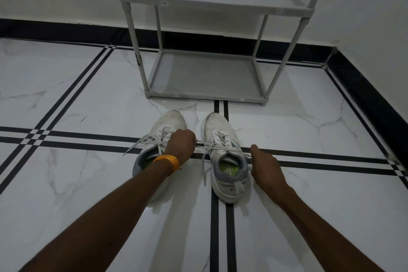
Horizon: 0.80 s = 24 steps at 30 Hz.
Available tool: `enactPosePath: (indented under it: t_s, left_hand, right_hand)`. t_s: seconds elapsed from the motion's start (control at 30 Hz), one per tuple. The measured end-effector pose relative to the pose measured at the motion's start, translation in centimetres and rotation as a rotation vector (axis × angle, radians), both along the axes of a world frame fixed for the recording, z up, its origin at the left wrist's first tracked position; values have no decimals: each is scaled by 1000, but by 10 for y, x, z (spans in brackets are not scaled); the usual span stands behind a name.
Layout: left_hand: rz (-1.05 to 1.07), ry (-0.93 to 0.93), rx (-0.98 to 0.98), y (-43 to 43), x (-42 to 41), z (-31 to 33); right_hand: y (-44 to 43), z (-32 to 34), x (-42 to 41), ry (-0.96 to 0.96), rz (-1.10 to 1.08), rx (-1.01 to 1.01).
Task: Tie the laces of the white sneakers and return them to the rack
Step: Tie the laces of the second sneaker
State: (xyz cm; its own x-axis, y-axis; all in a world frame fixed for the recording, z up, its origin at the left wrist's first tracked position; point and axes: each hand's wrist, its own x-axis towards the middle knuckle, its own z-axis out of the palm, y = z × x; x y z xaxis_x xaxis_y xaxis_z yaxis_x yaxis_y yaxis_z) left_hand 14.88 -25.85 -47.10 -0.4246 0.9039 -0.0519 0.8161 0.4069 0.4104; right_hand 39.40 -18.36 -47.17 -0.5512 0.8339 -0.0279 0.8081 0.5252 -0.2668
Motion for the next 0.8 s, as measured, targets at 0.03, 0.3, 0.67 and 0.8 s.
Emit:
enactPosePath:
  t_s: [0.03,0.3,0.67,0.8]
  left_hand:
    - [3,-3,0,0,0,0]
    - [53,-41,-1,2,-6,2]
    - [-7,-425,3,1,6,52]
    - [-105,-453,41,4,38,62]
  right_hand:
    - [0,0,0,10,7,0]
    - [4,0,1,-15,15,9]
    - [15,28,-5,201,-72,-98]
    - [2,61,-16,326,-61,-126]
